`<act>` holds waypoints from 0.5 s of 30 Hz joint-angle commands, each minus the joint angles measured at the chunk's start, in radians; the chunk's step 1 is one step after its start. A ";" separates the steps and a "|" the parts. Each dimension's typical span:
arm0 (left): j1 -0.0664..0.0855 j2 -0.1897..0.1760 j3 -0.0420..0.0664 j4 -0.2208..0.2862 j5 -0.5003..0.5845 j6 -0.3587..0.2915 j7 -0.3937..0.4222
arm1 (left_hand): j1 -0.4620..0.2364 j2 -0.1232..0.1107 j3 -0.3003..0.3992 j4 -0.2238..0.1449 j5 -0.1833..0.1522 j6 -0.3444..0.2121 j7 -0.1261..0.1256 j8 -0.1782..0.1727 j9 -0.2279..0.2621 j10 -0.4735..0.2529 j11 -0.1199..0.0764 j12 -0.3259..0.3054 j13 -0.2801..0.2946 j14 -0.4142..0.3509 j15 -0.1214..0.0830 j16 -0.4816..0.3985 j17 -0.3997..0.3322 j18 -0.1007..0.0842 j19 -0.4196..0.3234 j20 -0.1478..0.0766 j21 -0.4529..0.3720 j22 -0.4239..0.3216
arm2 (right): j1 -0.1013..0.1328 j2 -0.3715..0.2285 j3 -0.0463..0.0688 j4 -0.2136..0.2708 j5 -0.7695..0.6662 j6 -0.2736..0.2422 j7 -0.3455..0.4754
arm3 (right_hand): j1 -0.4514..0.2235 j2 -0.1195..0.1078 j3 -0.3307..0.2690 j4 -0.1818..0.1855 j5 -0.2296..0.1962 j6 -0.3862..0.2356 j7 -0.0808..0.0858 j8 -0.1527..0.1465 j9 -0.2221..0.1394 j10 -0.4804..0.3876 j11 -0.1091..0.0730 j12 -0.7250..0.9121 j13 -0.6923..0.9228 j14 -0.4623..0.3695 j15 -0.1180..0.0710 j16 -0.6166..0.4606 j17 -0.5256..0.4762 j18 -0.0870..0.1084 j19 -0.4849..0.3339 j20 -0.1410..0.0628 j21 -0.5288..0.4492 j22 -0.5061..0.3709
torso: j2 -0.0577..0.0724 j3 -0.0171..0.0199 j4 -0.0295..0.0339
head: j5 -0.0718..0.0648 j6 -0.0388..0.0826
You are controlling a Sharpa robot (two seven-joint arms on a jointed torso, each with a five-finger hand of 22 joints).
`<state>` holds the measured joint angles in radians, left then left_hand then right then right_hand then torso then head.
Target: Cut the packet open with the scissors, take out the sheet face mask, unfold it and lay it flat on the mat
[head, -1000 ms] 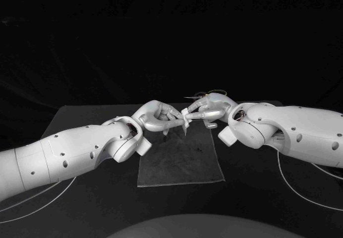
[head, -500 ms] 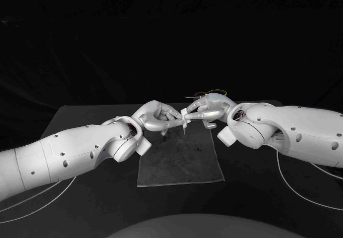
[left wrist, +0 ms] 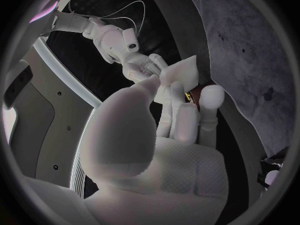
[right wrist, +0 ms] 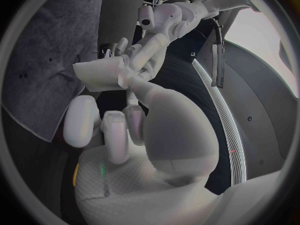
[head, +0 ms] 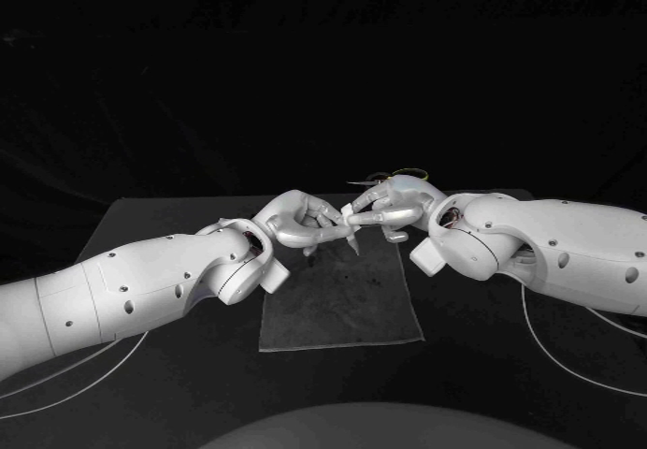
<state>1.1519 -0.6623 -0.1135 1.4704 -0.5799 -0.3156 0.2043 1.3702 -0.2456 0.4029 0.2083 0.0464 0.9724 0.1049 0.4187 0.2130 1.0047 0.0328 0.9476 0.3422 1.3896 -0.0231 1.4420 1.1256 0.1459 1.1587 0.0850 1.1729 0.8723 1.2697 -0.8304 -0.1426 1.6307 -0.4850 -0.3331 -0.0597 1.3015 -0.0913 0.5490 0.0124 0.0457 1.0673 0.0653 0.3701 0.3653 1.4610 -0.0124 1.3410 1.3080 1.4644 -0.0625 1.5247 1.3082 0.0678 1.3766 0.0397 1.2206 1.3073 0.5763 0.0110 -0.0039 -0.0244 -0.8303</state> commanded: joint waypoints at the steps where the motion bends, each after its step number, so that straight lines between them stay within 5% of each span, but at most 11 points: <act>1: 0.000 0.004 0.001 0.001 -0.004 0.019 0.000 | 0.010 0.015 -0.005 -0.001 0.002 0.010 -0.002 0.008 0.003 0.008 -0.001 0.009 0.006 0.014 -0.003 0.009 0.023 -0.011 0.013 -0.003 0.014 0.021 | 0.000 0.002 0.001 0.000 -0.006 -0.002 0.006 | -0.001 0.011 0.001 0.002 0.003 0.005 -0.001 0.005 0.042 0.025 0.001 -0.005 0.110 0.089 -0.008 0.002 0.193 0.016 -0.008 0.001 -0.007 0.058 | 0.000 0.0002 0.0001 | 0.000 -0.001; 15: 0.000 0.004 0.001 0.000 0.029 0.015 0.029 | 0.097 0.138 0.074 -0.037 0.002 0.039 -0.024 0.044 0.031 0.021 -0.024 0.036 0.038 0.033 -0.024 0.024 0.065 -0.018 0.032 -0.022 0.050 0.068 | 0.000 0.005 0.001 -0.010 -0.016 0.010 0.000 | -0.002 0.012 0.001 0.002 0.003 0.003 -0.001 0.007 0.043 0.024 0.001 -0.007 0.109 0.089 -0.009 0.001 0.191 0.017 -0.009 0.001 -0.008 0.058 | 0.000 0.0004 0.0000 | -0.001 -0.001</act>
<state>1.1518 -0.6602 -0.1136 1.4694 -0.5710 -0.3146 0.2066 1.4621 -0.1241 0.4740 0.1712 0.0422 1.0183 0.0825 0.4587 0.2365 1.0263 0.0147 0.9792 0.3796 1.4206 -0.0445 1.4599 1.1907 0.1457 1.1850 0.0662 1.2193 0.9400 1.2697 -0.8262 -0.1426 1.6220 -0.4887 -0.3318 -0.0603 1.3014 -0.0913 0.5489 0.0124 0.0458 1.0640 0.0650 0.3702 0.3670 1.4608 -0.0122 1.3372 1.3078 1.4644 -0.0625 1.5222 1.3074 0.0677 1.3766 0.0397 1.2161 1.3081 0.5763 0.0110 -0.0040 -0.0257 -0.8308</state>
